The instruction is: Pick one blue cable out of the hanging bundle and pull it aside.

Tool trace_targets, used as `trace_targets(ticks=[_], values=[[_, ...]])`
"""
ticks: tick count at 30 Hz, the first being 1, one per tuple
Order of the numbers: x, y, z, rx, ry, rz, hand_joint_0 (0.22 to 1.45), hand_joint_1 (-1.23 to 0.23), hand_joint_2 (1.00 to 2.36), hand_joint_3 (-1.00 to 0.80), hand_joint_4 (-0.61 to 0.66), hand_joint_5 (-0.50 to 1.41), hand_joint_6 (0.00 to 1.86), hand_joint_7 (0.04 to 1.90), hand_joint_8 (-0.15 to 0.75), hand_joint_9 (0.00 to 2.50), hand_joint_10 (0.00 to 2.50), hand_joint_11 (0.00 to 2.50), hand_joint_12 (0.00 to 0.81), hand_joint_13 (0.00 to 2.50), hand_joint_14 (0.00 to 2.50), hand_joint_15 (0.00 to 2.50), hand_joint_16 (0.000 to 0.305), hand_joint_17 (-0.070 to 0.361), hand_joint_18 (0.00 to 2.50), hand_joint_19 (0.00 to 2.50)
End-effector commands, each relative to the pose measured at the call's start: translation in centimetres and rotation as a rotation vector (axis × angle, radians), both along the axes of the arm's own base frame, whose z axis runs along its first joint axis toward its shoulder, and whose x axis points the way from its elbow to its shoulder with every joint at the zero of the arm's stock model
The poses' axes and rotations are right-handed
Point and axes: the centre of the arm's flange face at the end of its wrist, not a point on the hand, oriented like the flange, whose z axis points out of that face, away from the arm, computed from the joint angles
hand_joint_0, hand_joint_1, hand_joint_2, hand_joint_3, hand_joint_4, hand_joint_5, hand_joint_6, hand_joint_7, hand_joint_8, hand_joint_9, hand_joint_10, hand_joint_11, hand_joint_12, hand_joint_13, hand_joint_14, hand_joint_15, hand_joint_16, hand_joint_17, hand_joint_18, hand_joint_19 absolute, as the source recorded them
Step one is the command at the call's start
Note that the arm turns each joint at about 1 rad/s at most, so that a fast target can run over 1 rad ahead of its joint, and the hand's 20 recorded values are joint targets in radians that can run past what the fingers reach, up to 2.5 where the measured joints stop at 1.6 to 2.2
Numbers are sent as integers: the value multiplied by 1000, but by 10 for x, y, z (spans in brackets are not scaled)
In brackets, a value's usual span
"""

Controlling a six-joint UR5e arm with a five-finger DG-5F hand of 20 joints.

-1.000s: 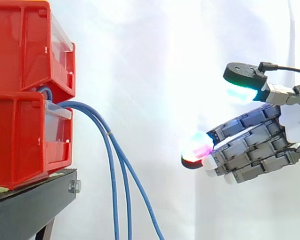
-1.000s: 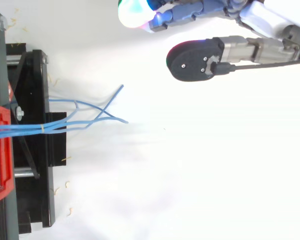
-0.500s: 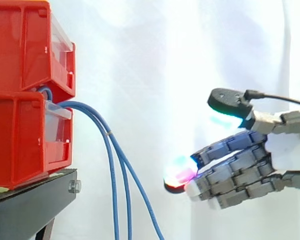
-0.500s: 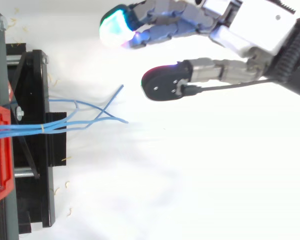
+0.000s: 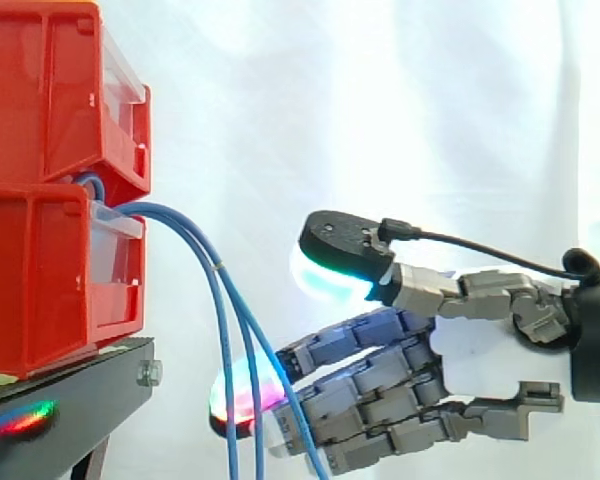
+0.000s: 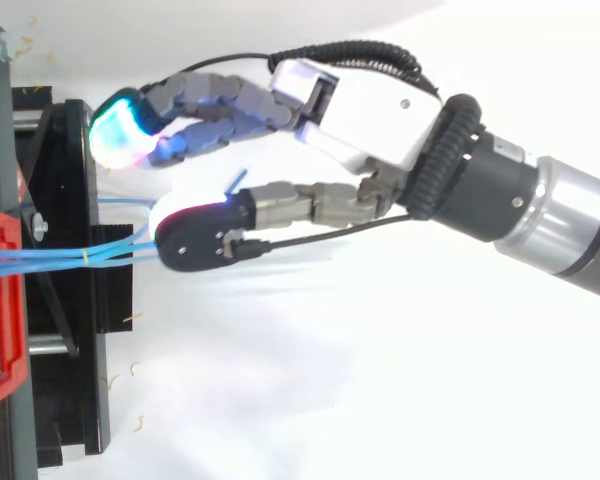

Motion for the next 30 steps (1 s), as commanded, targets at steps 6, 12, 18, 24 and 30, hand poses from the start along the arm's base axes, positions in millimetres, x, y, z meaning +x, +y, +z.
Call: trace_targets(ticks=[6,12,18,24,30], values=[[14,29,7,-26,-29,31,503,-566,1001,-495,431,-146,503,934,315,616,0,57,416,339,3,77,62,140,271,249],[17,48,11,-26,-42,54,508,-575,1000,-497,430,-124,504,1040,316,643,2,71,417,364,4,84,62,139,295,264],[18,60,14,-24,-48,69,518,-584,1000,-491,414,-106,504,1107,317,690,3,94,415,394,3,93,61,137,321,272],[20,70,18,-19,-56,77,559,-601,1008,-406,315,-80,502,1279,318,737,3,125,408,439,4,113,58,132,353,293],[22,72,23,-15,-63,78,583,-619,1016,-302,228,-95,592,1376,320,769,5,166,408,475,5,136,57,128,386,303]])
